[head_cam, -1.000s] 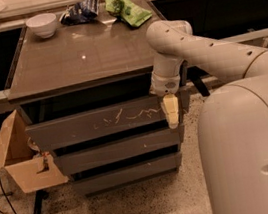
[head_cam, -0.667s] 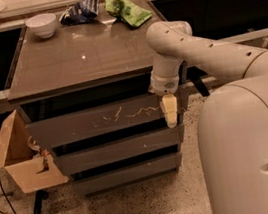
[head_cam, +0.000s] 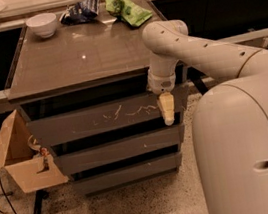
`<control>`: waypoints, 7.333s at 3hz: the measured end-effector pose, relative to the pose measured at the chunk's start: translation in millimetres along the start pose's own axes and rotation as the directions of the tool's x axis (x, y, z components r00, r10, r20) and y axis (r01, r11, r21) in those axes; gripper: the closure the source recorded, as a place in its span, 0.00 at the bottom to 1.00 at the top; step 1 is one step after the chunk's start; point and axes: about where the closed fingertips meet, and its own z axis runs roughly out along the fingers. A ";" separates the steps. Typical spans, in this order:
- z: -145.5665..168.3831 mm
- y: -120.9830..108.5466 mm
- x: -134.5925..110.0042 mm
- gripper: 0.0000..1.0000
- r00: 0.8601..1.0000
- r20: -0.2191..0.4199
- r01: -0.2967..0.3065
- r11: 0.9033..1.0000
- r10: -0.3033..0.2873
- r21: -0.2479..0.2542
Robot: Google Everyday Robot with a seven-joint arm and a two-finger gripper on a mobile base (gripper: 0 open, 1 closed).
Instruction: Open top drawer
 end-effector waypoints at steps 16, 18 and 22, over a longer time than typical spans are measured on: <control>11.6 87.4 -7.6 0.00 0.994 0.111 0.010 0.999 -0.005 -0.046; 3.0 116.4 -2.4 0.00 0.994 0.108 -0.005 0.995 0.015 -0.096; -15.4 152.4 20.7 0.00 0.992 0.099 -0.072 0.991 0.083 -0.110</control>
Offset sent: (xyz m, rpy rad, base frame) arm 0.0009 -0.0036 0.0109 0.0146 -0.1071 -0.0193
